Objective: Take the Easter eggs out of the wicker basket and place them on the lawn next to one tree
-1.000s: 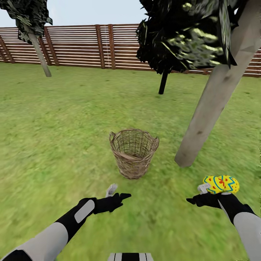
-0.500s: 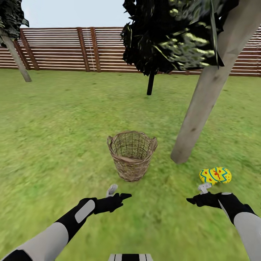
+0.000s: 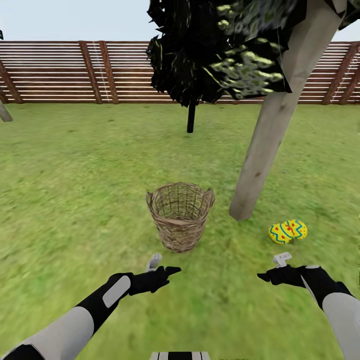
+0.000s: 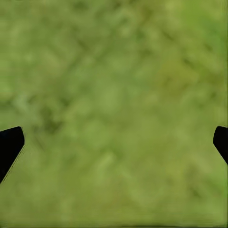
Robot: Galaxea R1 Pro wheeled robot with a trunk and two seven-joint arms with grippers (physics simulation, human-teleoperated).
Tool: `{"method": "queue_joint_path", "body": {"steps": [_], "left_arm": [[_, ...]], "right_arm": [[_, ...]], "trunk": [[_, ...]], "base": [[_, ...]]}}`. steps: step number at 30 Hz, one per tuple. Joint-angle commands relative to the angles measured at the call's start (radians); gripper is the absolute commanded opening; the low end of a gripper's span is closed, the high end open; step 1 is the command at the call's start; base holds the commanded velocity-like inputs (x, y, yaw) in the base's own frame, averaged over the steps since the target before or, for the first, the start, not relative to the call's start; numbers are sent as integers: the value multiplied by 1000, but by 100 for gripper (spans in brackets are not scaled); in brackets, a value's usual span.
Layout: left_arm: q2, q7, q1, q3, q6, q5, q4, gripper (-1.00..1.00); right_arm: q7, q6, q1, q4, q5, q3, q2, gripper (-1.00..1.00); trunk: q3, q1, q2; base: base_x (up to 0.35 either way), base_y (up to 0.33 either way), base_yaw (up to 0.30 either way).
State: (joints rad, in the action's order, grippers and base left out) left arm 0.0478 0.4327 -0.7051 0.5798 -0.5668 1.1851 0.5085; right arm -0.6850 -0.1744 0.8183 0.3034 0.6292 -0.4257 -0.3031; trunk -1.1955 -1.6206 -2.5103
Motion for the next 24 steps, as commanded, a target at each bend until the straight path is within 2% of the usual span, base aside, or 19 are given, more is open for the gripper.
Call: {"method": "queue_joint_path", "body": {"steps": [1, 19, 22, 24], "left_arm": [[1, 1, -1, 5, -1, 6, 1, 100], [1, 2, -1, 6, -2, 5, 1, 100], [4, 3, -1, 6, -2, 5, 1, 100], [9, 3, -1, 6, -2, 5, 1, 100]], "right_arm": [[-7, -8, 1, 2, 4, -8, 1, 100], [-12, -9, 1, 9, 4, -14, -7, 100], [-45, -11, 1, 13, 5, -44, -10, 100], [-119, -12, 1, 16, 6, -89, -22, 100]], "trunk": [[0, 0, 0], [14, 0, 0], [15, 0, 0], [15, 0, 0]], "base": [[0, 316, -256], [0, 316, -237], [0, 197, -36], [0, 45, -8]]}}
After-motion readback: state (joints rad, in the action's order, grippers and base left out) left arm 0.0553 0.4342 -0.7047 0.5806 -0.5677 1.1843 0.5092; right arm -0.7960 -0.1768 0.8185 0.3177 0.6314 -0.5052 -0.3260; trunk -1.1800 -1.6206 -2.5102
